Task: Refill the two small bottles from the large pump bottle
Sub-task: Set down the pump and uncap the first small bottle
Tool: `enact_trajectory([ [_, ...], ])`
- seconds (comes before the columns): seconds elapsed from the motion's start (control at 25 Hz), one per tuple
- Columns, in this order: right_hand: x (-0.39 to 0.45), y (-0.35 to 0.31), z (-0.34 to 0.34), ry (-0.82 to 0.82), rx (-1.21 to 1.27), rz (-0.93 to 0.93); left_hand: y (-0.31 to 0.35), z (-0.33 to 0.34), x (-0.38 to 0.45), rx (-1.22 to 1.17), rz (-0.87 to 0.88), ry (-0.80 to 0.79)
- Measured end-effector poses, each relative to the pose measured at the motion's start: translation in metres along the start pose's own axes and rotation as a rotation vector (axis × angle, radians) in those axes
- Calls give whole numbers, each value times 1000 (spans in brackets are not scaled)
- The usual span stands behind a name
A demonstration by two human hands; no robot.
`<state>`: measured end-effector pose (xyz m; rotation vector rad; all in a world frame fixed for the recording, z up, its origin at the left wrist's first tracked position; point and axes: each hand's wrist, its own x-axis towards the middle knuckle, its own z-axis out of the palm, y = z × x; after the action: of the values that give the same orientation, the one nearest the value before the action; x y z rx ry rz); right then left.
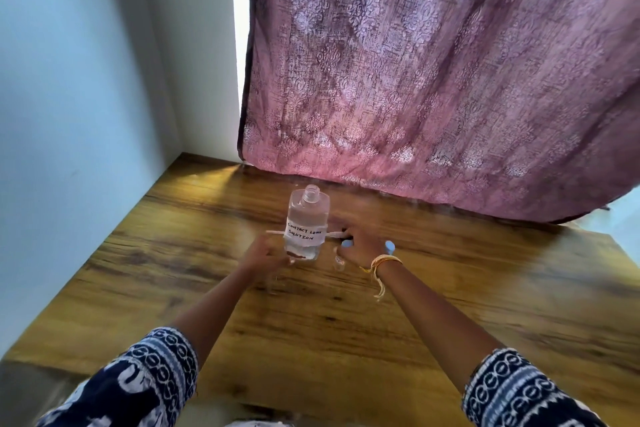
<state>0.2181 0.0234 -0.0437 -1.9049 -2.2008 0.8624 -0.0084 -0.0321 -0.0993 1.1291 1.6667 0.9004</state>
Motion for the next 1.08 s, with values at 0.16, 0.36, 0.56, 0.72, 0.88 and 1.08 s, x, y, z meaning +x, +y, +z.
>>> enact_trajectory([
  [0.16, -19, -2, 14, 124, 39, -98, -23, 8, -15, 145, -32, 99],
  [0.36, -40, -18, 34, 143, 218, -154, -17, 19, -42, 131, 54, -65],
  [0.56, -49, -33, 52, 195, 361, -170, -11, 31, -56, 251, 217, -57],
  [0.72, -49, -37, 51, 200, 378, -142, 2, 30, -66, 302, 265, -56],
  [0.88, -50, -36, 57, 167, 335, -86, -4, 28, -67, 381, 274, -110],
  [1.08, -50, -35, 62, 102, 278, -73, -12, 30, -60, 405, 253, -112],
])
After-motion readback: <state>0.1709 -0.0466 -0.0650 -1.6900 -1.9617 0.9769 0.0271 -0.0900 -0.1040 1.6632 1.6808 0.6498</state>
